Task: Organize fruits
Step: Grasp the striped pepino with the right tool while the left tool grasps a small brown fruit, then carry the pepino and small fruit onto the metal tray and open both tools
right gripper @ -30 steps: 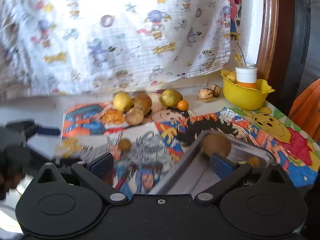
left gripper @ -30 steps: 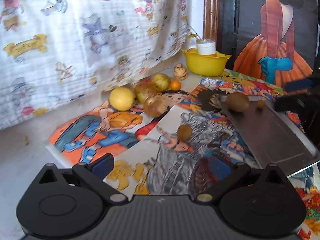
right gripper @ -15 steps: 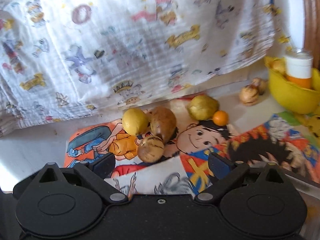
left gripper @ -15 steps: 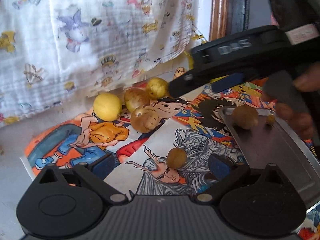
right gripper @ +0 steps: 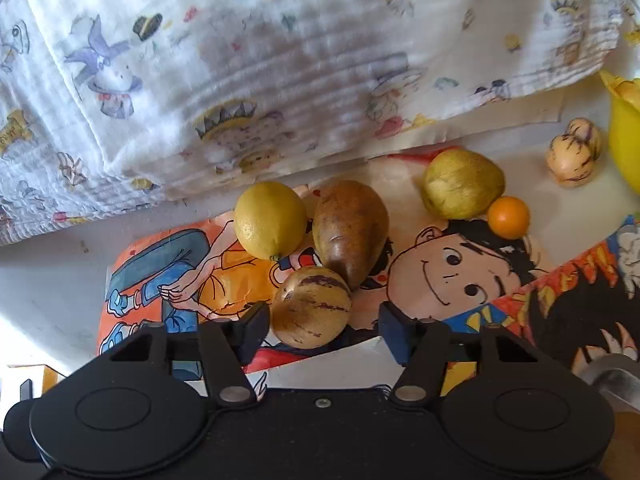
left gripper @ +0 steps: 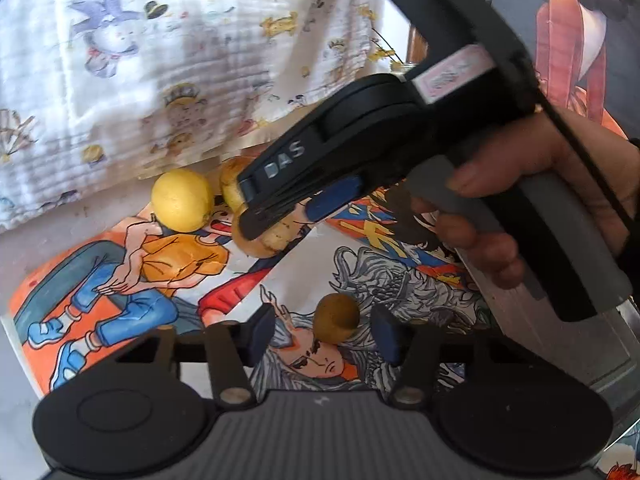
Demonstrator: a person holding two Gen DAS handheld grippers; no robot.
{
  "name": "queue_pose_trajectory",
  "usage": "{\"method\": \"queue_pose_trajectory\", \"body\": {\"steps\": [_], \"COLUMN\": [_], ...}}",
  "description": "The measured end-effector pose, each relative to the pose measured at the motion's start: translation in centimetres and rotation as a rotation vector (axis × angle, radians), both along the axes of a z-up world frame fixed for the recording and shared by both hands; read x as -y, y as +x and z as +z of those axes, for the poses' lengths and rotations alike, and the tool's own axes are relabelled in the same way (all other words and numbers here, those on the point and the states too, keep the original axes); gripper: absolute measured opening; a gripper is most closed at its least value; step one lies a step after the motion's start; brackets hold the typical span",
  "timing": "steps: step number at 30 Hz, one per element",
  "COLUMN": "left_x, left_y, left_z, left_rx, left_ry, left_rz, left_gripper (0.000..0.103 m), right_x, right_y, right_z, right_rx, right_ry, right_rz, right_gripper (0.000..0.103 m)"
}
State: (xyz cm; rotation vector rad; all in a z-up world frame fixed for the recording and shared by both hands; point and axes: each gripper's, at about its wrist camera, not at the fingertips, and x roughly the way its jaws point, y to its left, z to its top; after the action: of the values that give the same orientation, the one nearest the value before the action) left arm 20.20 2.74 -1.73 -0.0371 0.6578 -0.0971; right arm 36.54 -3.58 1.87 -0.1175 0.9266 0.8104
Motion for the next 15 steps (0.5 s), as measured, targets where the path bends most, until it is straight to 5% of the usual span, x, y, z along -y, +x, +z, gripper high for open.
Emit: {"method": "queue_pose_trajectory", "body": {"steps": [7,15], "left_x": [-0.2,-0.5], "left_y": [0.7,0.6], "left_z": [-0.3,-0.1], "left_rx": [-0.038,-0.038], "left_ry": [-0.025,-0.041], "left_rz": [-0.014,0.002], "left_gripper": [0.030,0.027], "right_x": [-0.7,0.1], "right_y": [0.3,0.5], "right_z": [-1.0,-1.6], "right_rx": [-0.028,-0.048], "right_ry": [0.015,0.072], "right_rz": [0.009,-0.019], "right_gripper": [0.051,0.049]}}
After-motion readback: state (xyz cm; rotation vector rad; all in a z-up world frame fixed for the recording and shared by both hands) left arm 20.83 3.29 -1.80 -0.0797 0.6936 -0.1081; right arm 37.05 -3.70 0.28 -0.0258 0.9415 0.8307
